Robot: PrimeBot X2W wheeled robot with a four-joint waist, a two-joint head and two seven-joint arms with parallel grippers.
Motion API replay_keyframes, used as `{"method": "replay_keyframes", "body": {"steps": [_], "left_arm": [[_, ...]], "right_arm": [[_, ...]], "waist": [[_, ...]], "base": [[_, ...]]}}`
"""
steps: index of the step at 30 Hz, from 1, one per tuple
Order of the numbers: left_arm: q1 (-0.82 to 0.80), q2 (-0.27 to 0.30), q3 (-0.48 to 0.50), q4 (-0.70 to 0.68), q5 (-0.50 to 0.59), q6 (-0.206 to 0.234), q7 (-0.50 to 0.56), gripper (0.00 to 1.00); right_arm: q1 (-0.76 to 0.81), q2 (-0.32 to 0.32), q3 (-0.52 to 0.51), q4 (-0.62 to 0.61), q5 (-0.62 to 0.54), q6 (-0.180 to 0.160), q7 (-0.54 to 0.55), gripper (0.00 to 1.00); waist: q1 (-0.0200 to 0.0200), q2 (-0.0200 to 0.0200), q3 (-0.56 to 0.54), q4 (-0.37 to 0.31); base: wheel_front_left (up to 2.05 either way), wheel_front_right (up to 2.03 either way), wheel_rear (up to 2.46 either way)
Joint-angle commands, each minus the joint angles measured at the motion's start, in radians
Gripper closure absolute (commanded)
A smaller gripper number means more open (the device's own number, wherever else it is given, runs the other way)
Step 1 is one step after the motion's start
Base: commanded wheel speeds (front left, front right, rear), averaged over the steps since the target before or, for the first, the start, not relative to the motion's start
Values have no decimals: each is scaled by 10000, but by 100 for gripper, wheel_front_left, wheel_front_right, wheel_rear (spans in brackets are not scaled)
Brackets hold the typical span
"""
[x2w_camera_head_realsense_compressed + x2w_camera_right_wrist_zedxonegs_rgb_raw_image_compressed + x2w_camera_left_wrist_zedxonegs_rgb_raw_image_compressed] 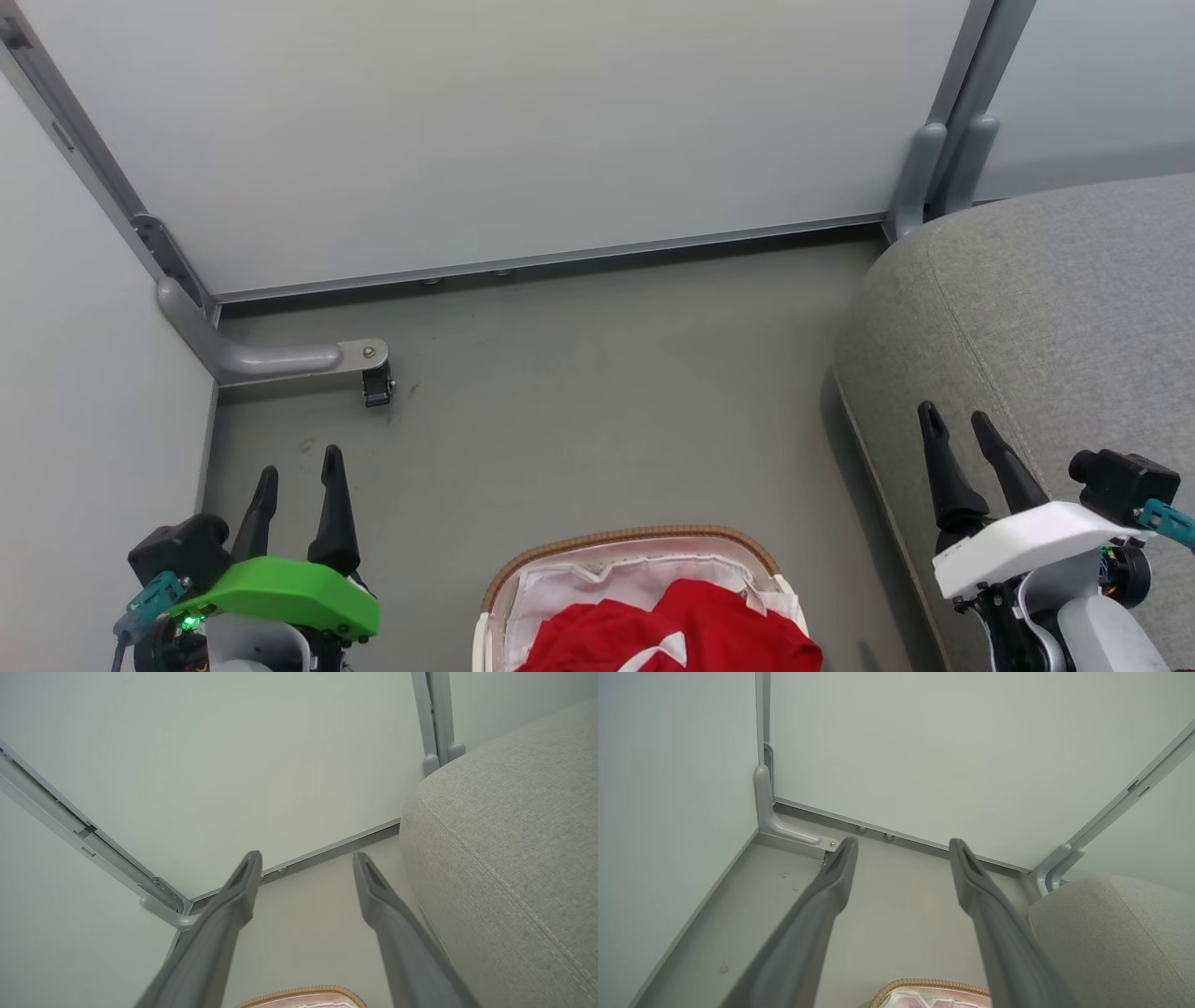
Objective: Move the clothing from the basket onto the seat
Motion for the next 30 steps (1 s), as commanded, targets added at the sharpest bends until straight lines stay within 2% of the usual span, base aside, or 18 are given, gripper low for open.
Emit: {"method": "replay_keyframes", "body": {"steps": [1,16,30], "left_arm": [[-187,103,-35,-149,304,57,-115,0],[-141,67,-183,-329,1905,172,-500,0],[216,-231,121,-406,3030,105,-805,0]], "right_arm": [[-155,-102,14,-63,-326,5,-125,0],[-112,-39,-89,-58,-2047,4,-512,0],[-85,5,-143,267,-3442,5,-826,0]], "waist": [[0,0,9,3],[0,0,50,18],[0,0,65,32]], "base": [[0,0,0],[0,0,0],[0,0,0]]}}
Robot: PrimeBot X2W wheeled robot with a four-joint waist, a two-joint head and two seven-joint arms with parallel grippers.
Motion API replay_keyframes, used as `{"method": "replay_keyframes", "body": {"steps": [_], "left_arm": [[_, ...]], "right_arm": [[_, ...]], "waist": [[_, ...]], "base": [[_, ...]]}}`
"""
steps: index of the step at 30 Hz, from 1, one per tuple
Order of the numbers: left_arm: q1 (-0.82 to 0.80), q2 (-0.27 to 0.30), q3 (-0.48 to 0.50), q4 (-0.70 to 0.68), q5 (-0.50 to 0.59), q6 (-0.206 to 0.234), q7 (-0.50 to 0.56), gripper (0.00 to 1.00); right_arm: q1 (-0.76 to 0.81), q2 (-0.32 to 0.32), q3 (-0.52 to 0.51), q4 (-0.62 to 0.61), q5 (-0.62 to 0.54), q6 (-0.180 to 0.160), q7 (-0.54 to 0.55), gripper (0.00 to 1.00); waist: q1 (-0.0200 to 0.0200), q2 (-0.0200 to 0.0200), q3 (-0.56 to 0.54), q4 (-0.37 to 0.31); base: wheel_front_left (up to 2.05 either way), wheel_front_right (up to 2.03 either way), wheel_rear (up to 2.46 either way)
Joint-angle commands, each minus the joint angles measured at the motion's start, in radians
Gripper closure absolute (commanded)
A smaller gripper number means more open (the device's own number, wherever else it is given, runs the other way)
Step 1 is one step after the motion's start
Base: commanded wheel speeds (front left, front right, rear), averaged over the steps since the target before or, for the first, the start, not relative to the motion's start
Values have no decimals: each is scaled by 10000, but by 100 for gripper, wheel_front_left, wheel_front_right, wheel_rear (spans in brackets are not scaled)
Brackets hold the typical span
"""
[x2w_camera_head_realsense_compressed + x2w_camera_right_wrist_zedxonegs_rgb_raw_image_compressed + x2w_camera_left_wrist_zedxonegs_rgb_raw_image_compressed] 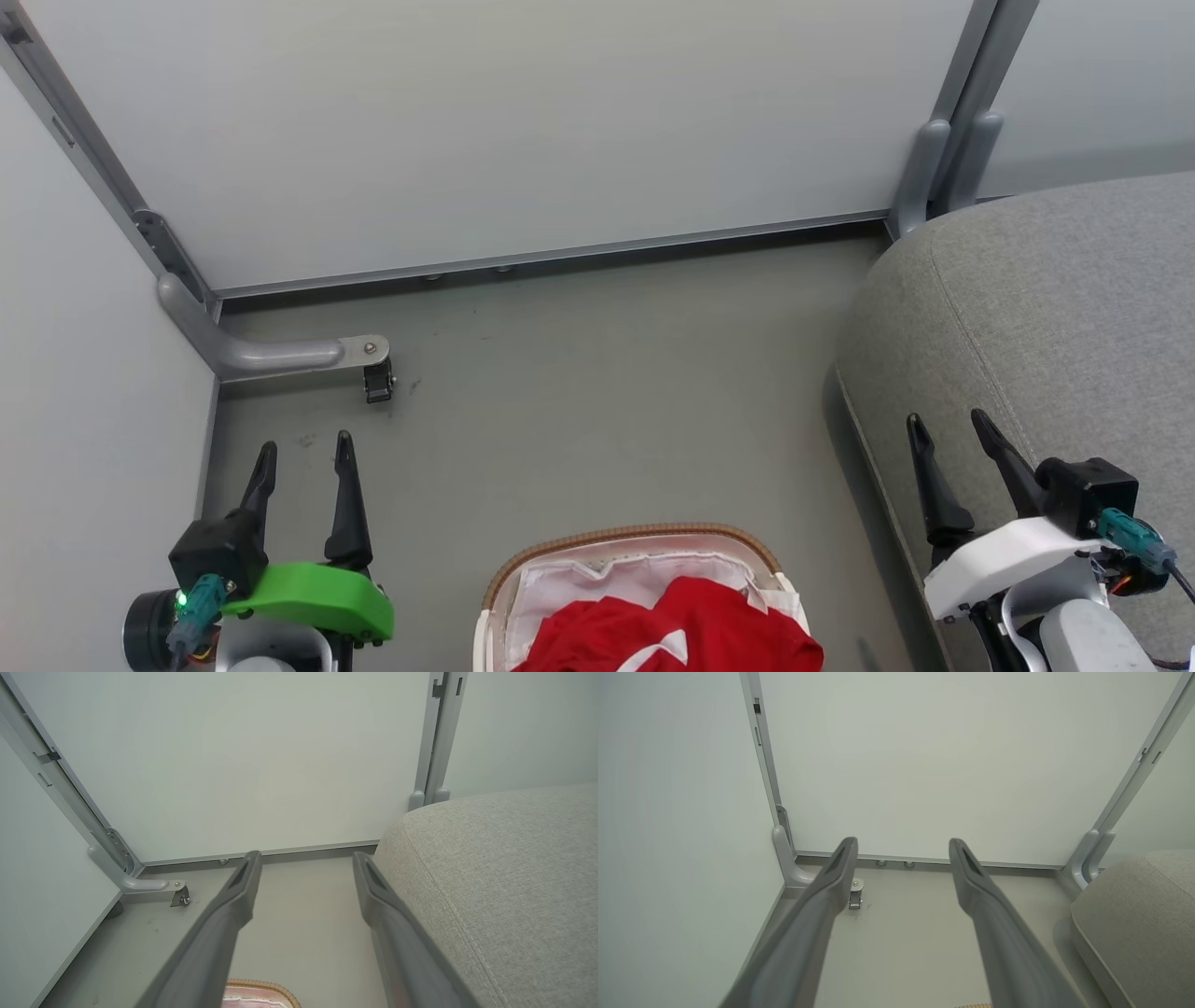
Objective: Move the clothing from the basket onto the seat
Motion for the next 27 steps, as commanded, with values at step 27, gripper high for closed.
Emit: {"method": "replay_keyframes", "body": {"steps": [27], "left_arm": [[-1723,-362,-1532,1619,1806,-1240,-554,0]], "right_arm": [[-1299,-57,277,-423,-1994,-1,-580,0]], "waist": [[0,0,3067,-886]], "base": [[0,0,0]]}}
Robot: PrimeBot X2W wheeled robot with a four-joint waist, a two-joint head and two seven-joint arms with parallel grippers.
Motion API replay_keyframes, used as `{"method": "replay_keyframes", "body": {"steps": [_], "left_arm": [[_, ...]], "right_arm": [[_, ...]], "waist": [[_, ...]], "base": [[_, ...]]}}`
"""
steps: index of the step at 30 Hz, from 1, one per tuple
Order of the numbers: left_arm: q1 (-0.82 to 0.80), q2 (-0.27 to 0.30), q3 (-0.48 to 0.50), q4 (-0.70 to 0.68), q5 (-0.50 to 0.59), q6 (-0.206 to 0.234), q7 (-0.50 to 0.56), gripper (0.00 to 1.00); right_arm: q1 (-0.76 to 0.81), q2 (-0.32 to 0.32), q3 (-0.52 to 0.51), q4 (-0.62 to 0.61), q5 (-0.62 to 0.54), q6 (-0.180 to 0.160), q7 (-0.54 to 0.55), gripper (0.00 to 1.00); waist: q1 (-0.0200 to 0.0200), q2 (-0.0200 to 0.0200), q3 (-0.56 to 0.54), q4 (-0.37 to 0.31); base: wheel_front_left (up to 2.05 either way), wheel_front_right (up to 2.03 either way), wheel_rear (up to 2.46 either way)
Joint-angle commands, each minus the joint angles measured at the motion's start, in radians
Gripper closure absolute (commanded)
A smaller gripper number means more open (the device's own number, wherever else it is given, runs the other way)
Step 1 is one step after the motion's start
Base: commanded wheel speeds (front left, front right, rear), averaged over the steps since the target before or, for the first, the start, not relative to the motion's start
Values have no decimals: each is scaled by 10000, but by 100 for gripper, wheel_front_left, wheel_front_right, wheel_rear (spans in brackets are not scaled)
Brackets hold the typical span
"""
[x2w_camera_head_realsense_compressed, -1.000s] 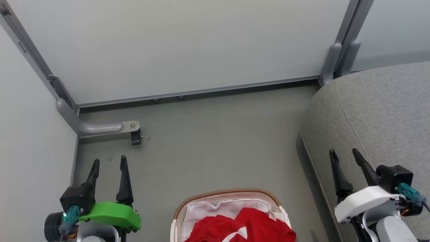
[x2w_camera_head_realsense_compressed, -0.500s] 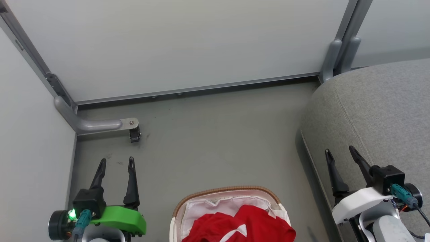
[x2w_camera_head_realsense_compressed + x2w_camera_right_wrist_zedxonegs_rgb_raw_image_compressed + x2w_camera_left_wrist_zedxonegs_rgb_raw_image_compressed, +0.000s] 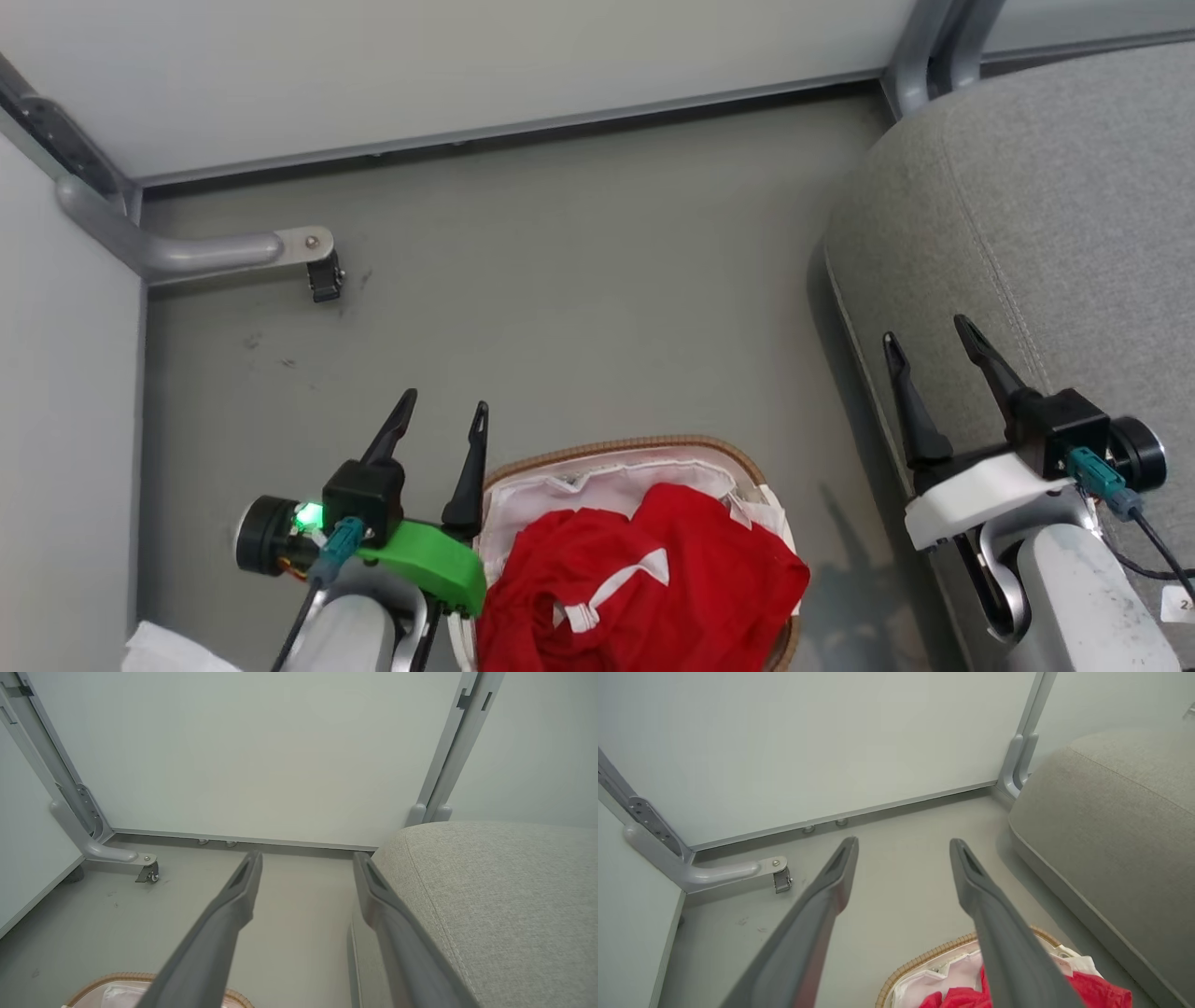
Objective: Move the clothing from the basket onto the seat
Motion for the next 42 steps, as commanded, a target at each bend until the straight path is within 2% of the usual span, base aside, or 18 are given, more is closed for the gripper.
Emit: {"method": "replay_keyframes", "body": {"steps": [1,4,20,28,42], "left_arm": [[-428,19,-218,178,243,-71,-56,0],[-970,27,-780,667,513,-114,-134,0],[-2910,125,-3205,3609,-480,-161,-89,0],[-3659,83,-3961,5309,-1566,-162,-89,0],[-4645,37,-6543,6044,-3601,-162,-91,0]], "right_arm": [[-266,-14,51,-58,-169,-6,-68,0],[-700,43,289,-142,-352,-6,-132,0],[-1674,404,456,-664,-139,-8,-109,0],[-1897,375,625,-592,-141,-8,-109,0],[-2006,308,447,-685,-86,-8,-109,0]], "waist": [[0,0,1222,-573],[0,0,1981,-900],[0,0,4423,-1936],[0,0,5239,-2086],[0,0,6157,-1949]], "base": [[0,0,0],[0,0,0],[0,0,0],[0,0,0],[0,0,0]]}}
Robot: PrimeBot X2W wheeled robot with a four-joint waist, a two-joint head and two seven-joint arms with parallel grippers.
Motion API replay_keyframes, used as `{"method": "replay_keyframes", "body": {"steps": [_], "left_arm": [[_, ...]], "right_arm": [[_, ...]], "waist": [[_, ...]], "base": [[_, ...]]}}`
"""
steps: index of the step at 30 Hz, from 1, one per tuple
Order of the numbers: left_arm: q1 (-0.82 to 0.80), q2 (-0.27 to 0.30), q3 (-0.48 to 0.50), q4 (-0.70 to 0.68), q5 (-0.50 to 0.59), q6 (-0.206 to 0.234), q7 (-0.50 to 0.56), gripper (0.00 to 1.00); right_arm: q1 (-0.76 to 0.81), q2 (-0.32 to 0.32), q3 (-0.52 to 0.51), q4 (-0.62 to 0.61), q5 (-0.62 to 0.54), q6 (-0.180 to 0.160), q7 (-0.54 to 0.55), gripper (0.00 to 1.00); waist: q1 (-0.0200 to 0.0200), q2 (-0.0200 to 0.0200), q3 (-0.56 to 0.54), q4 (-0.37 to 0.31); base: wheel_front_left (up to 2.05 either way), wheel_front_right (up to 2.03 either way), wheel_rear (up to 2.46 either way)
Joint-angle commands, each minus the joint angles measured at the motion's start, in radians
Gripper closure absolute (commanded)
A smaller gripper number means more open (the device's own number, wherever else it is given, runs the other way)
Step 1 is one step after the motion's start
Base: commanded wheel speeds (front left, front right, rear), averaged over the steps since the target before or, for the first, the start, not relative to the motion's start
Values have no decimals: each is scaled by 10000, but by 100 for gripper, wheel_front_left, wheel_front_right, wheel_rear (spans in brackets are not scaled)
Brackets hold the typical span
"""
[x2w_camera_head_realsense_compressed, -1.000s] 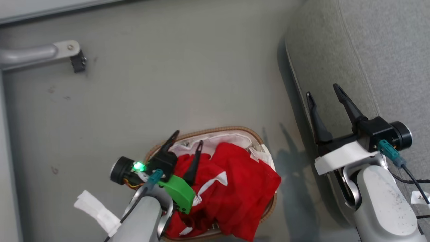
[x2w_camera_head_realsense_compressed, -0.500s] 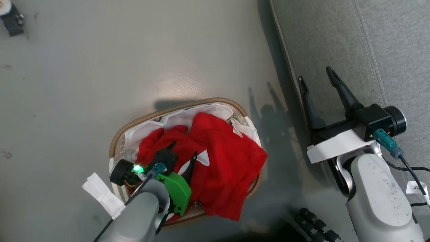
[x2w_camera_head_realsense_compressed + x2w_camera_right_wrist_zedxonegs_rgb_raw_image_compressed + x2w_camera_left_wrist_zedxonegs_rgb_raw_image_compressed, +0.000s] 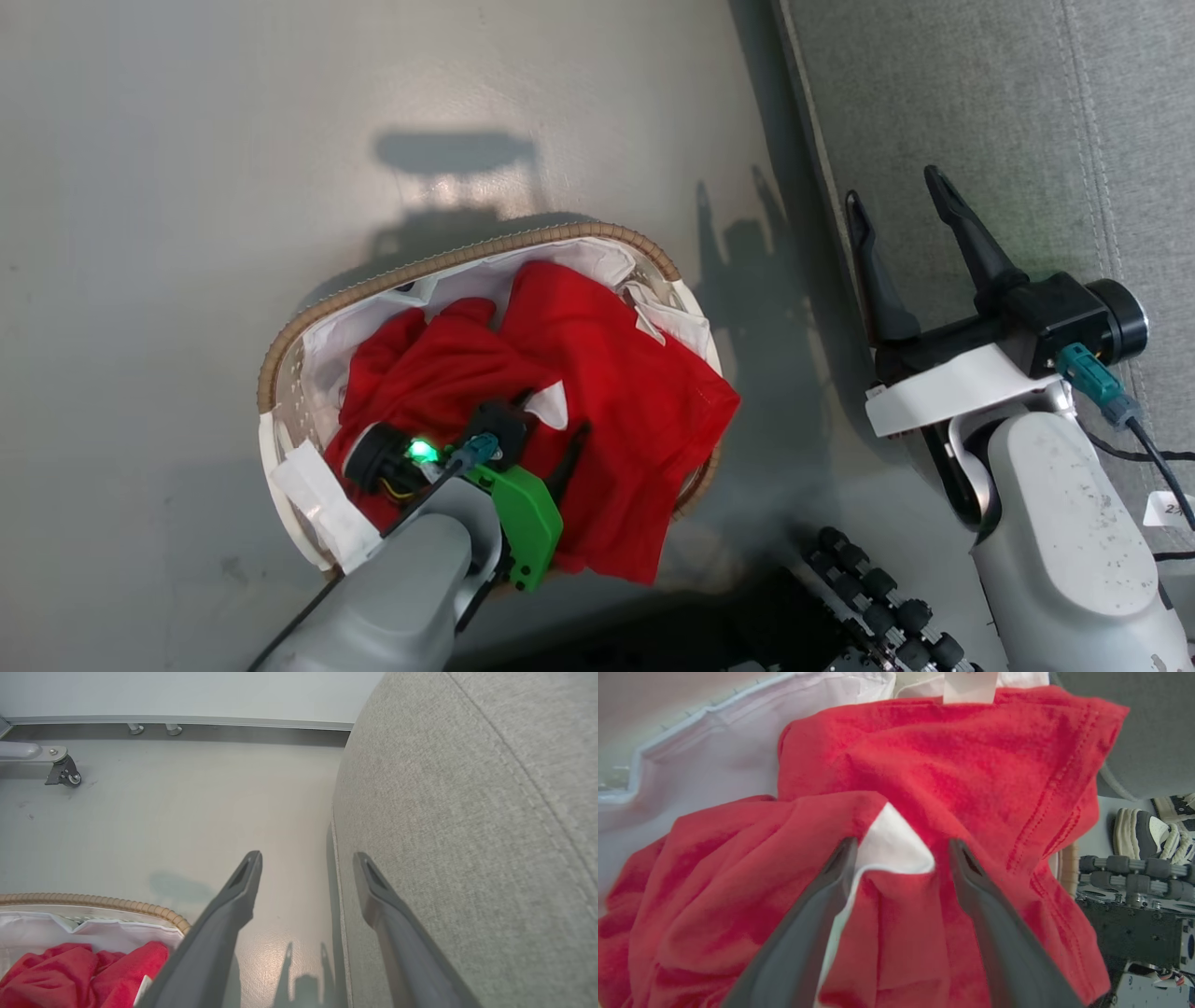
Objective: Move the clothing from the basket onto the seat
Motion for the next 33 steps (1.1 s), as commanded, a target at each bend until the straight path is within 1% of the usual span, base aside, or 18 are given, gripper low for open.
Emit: {"method": "replay_keyframes", "body": {"steps": [1,3,4,7,11,12,13,14,17,21,27,33], "left_arm": [[-313,62,-138,288,-28,-41,5,0],[-494,55,-600,861,147,-40,5,0],[-638,57,-681,1080,177,-40,3,0],[-974,51,-750,1663,294,-30,3,0],[-1123,62,-725,2122,283,140,5,0],[-1156,56,-703,2220,255,139,5,43],[-1161,50,-712,2301,246,125,5,55],[-1137,52,-702,2372,210,112,5,100],[-1031,55,-629,2428,123,77,5,100],[-822,49,-440,1994,105,115,5,100],[-274,233,91,1170,162,292,4,100],[553,372,922,207,306,408,4,100]], "right_arm": [[-87,-42,-36,-35,46,-10,-21,0],[-118,-35,-59,-47,8,-10,-21,0],[-130,-30,-78,-53,-15,-10,-21,0],[-191,-21,-78,-49,-62,-10,-21,0],[-290,37,-3,-11,-27,-10,-21,0],[-327,59,24,-1,-1,-10,-21,0],[-362,70,48,6,14,-10,-21,0],[-384,87,77,12,11,-10,-21,0],[-399,119,96,64,60,-10,-21,0],[-329,148,48,139,86,-10,-21,0],[-89,165,117,424,193,-10,-21,0],[326,157,162,672,262,-10,-21,0]], "waist": [[-1,-1,155,42],[-1,-1,236,67],[-1,-1,259,87],[-1,-1,353,144],[-1,-1,366,118],[-1,-1,352,96],[-1,-1,331,76],[-1,-1,284,57],[-1,-1,112,20],[-1,-1,-348,24],[-1,-1,-1457,78],[-1,-1,-2718,295]], "base": [[0,0,0],[0,0,0],[0,0,0],[0,0,0],[0,0,0],[0,0,0],[0,0,0],[0,0,0],[0,0,0],[0,0,0],[0,0,0],[0,0,0]]}}
